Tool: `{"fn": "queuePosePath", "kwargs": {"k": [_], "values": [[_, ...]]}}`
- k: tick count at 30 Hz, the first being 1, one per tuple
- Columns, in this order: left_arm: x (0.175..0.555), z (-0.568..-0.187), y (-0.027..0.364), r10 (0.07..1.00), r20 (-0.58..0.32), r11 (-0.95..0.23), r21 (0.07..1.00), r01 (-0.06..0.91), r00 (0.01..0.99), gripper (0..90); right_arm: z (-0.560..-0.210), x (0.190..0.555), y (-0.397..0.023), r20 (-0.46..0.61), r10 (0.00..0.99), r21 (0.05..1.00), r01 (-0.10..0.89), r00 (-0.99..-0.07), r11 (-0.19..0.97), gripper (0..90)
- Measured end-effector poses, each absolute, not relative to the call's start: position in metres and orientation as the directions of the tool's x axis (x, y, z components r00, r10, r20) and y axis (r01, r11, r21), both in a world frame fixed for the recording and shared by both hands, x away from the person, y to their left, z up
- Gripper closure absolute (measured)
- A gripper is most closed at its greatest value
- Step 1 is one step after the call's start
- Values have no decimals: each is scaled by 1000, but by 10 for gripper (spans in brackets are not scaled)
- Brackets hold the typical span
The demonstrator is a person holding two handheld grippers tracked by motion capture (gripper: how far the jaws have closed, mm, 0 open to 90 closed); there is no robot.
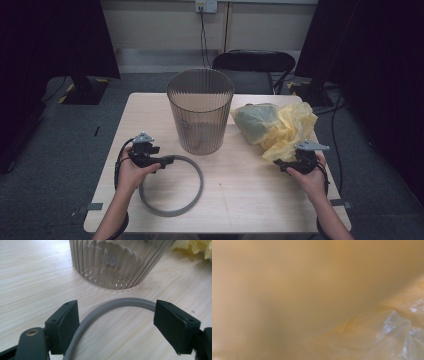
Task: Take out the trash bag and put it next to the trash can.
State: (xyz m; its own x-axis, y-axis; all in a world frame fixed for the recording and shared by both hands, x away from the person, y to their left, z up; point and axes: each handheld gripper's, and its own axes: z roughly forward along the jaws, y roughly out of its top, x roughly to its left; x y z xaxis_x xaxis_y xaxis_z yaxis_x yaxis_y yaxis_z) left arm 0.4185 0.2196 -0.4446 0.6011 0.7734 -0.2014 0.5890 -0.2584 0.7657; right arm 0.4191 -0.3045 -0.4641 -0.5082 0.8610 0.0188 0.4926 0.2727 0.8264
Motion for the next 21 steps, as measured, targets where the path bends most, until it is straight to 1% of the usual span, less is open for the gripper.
{"fn": "queuePosePath", "kwargs": {"k": [18,21], "values": [[419,-442,215,757,-197,-283,761,584,623,202,-471,394,-328,16,867,827,494,-498,268,161],[419,-443,214,757,-199,-281,761,585,623,202,-472,390,-332,33,866,826,501,-500,258,161]]}}
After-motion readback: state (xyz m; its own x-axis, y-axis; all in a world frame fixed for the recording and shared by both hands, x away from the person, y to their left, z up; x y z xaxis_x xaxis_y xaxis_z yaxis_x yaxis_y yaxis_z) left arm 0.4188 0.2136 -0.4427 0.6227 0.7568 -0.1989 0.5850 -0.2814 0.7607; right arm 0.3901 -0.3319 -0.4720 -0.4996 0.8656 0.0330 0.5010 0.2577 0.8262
